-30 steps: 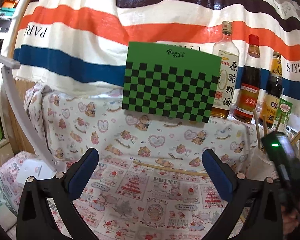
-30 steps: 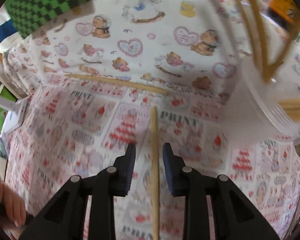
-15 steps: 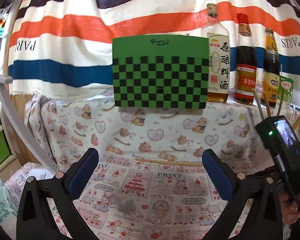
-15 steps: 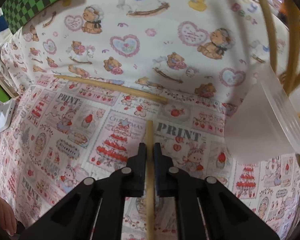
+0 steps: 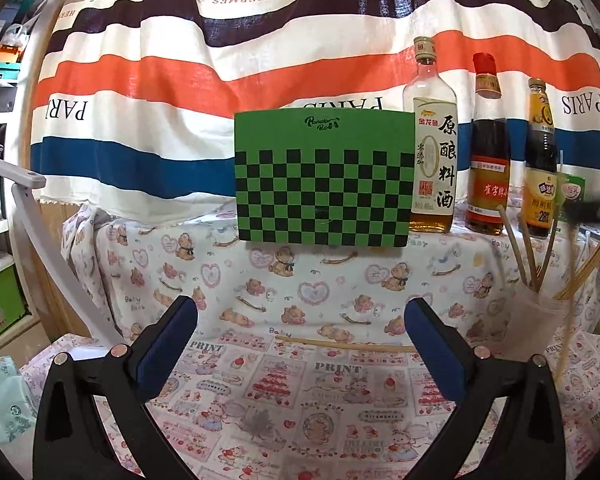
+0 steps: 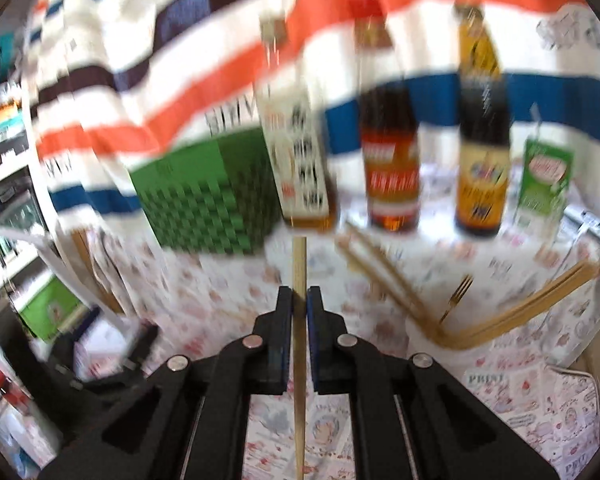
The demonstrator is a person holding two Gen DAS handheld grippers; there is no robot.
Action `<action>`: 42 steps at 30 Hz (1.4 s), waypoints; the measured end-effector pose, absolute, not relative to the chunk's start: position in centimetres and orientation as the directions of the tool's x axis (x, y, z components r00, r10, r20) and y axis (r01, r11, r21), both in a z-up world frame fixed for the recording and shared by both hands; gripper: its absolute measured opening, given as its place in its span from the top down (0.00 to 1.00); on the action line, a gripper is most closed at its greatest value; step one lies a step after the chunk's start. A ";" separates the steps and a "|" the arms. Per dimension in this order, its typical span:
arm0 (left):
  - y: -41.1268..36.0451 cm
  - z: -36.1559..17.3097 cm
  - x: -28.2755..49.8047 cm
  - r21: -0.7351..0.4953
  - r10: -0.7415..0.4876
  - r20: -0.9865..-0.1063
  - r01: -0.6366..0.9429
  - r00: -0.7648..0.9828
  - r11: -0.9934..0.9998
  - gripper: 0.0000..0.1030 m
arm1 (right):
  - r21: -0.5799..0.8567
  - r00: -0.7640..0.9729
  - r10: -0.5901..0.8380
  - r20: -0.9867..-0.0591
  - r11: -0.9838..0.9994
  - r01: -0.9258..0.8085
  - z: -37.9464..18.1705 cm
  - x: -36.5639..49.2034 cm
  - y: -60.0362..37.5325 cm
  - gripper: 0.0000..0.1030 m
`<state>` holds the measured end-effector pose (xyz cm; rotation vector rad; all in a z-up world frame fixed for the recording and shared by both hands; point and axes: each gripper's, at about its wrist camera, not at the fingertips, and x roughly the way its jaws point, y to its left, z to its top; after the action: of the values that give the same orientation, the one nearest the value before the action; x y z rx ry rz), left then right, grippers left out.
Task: Organize utensils
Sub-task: 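Lower the open left tool to the last chopstick while the right tool holds its chopstick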
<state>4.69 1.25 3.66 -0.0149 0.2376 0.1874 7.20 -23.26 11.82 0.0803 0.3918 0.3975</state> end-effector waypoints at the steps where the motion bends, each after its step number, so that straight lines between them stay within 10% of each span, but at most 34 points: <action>1: 1.2 3.6 4.7 0.012 0.185 -0.238 -0.187 0.953 0.982 0.00 | 0.155 0.857 0.393 -0.333 0.919 -0.362 12.3 7.0 -23.1 0.94; 17: 1.3 2.4 6.9 -0.060 0.114 -0.391 -0.148 0.913 0.987 0.00 | 0.229 0.912 0.360 -0.198 0.921 -0.314 16.0 5.8 -27.9 0.94; 25: 2.2 2.7 15.6 -0.055 0.092 -0.630 -0.162 0.771 0.985 0.01 | 0.270 0.905 0.359 -0.228 0.916 -0.295 15.5 7.3 -29.1 0.93; 34: -3.9 -0.8 19.6 0.000 -0.055 -0.739 0.082 0.672 0.997 0.45 | 0.368 0.896 0.390 -0.213 0.881 -0.297 16.2 7.5 -31.7 0.94; 42: -7.3 -1.9 23.1 -0.048 -0.013 -0.796 -0.042 0.605 0.998 0.48 | 0.378 0.898 0.386 -0.210 0.879 -0.289 16.6 7.3 -32.5 0.93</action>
<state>23.09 -7.32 -1.94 -0.0635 0.9211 0.0168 7.34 -32.48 16.57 0.3475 0.2862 0.3568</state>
